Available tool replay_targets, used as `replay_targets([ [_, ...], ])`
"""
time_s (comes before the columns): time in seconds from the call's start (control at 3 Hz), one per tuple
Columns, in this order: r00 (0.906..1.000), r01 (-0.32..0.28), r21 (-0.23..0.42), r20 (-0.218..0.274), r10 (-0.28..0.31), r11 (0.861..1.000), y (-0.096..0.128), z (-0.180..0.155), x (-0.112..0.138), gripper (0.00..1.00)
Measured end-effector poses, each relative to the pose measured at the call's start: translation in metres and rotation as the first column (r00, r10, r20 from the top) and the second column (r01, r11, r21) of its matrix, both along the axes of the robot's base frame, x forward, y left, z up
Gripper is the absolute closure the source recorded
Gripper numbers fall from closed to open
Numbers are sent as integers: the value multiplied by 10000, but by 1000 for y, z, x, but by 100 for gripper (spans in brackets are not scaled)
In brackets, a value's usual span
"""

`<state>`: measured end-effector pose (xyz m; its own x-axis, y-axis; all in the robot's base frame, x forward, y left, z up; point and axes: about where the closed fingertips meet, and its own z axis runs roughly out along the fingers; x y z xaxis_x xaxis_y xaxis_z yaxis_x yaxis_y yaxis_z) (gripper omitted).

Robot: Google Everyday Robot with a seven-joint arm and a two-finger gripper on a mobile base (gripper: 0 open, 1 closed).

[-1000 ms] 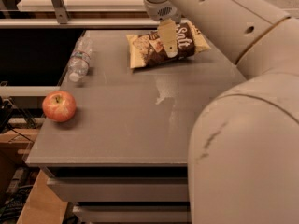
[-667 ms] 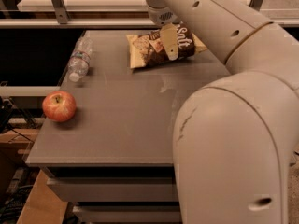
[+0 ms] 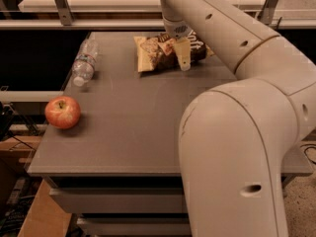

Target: Move brown chip bag near apple

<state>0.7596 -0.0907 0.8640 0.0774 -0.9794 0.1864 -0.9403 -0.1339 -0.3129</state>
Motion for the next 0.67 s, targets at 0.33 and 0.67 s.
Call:
replay_targets([
  [0.33,9995,120,292,-292,-111,9995,-8,-15,0,41],
  [0.67,9991,45,503,-434,-23,9987,-14,-14,-7,64],
])
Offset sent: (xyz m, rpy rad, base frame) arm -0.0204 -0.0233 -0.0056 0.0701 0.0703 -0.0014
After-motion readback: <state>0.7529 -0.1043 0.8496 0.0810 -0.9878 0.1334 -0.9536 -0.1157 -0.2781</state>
